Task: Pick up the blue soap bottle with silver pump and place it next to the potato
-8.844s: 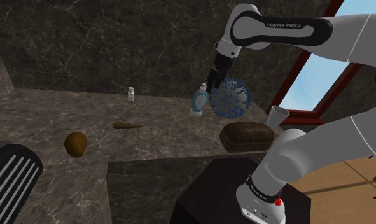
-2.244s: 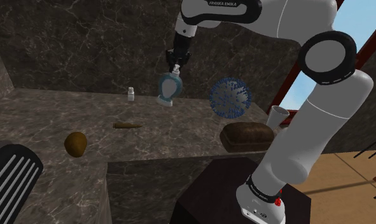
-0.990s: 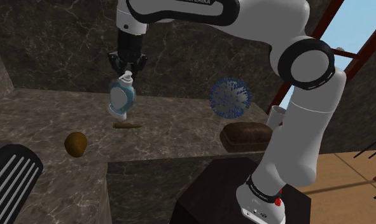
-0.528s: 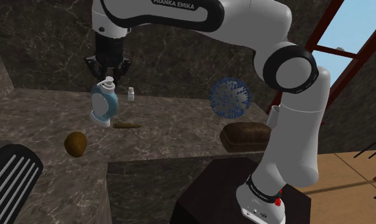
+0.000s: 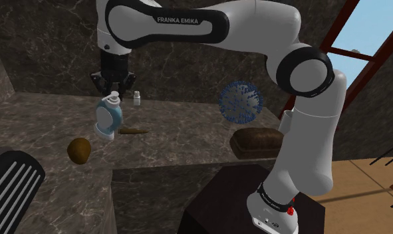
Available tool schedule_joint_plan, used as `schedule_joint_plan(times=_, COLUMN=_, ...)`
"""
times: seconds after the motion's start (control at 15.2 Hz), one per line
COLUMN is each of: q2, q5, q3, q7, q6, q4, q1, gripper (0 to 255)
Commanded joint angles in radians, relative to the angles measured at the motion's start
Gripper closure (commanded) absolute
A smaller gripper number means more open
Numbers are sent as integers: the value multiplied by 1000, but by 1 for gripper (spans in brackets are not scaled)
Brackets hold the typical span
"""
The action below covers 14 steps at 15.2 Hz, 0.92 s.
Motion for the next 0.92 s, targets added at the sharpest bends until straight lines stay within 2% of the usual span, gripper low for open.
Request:
schedule_joint_plan(times=0.0, q2=-3, q5=0, q3=0, q7=2, q6=32, q4=-34, q1=0, gripper=255)
schedule_joint_plan(times=0.86, q2=14, q5=-4, q3=-2, q7=4, q6=199, q4=-184, q1=-2, gripper=255)
